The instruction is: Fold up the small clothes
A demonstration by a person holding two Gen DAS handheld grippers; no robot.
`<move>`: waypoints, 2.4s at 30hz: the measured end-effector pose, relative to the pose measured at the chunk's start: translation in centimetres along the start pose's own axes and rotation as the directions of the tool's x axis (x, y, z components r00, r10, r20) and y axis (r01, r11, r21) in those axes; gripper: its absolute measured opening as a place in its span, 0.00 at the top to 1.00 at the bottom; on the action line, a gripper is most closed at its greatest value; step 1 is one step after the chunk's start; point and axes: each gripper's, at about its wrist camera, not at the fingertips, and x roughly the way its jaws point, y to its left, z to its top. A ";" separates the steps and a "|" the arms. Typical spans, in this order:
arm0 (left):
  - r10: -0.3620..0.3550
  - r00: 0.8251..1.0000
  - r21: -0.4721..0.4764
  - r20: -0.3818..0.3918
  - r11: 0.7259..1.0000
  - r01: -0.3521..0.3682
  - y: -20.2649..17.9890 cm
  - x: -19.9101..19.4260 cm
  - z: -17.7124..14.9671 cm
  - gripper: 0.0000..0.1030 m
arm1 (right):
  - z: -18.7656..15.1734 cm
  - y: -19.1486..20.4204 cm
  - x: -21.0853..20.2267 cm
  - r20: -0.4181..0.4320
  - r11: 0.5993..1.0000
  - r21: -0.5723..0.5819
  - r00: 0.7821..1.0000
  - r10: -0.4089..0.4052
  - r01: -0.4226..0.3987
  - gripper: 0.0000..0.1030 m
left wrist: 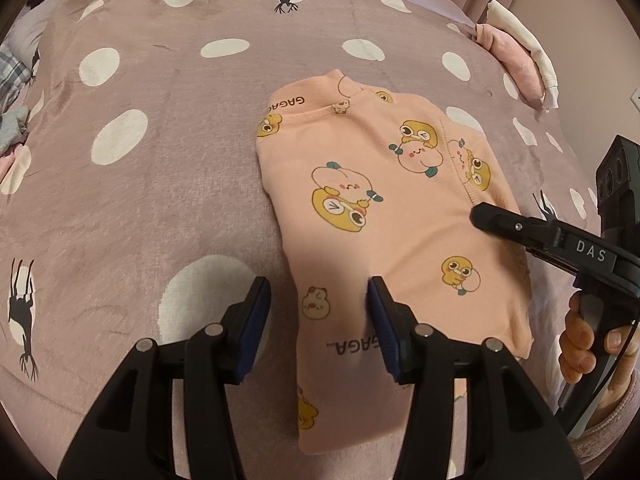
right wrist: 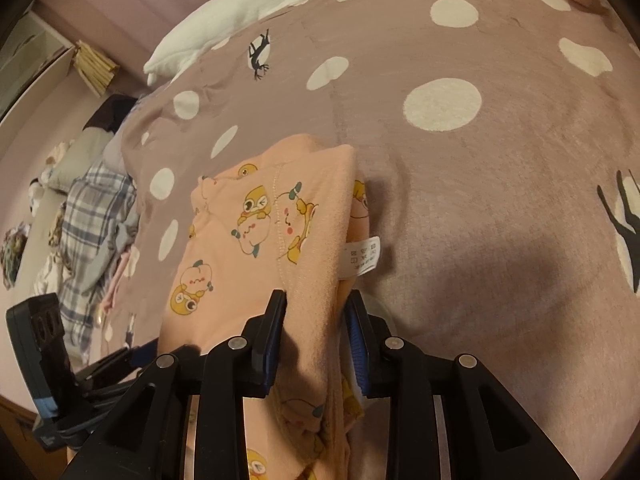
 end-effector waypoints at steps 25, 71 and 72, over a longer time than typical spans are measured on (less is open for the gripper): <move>0.123 0.991 0.043 0.054 0.991 -0.126 -0.9 -2.1 -3.2 0.53 | -3.9 6.2 -2.3 0.058 0.930 -0.365 0.998 -0.008 0.028 0.74; 0.028 0.999 -0.014 0.037 1.000 -0.028 0.1 1.6 1.6 0.61 | 2.7 6.0 1.5 0.063 0.962 -0.258 0.995 -0.077 0.090 0.75; 0.028 0.999 -0.015 0.036 0.999 -0.028 0.1 1.6 1.6 0.61 | 3.1 5.6 2.5 0.045 0.962 -0.245 0.993 -0.109 0.117 0.75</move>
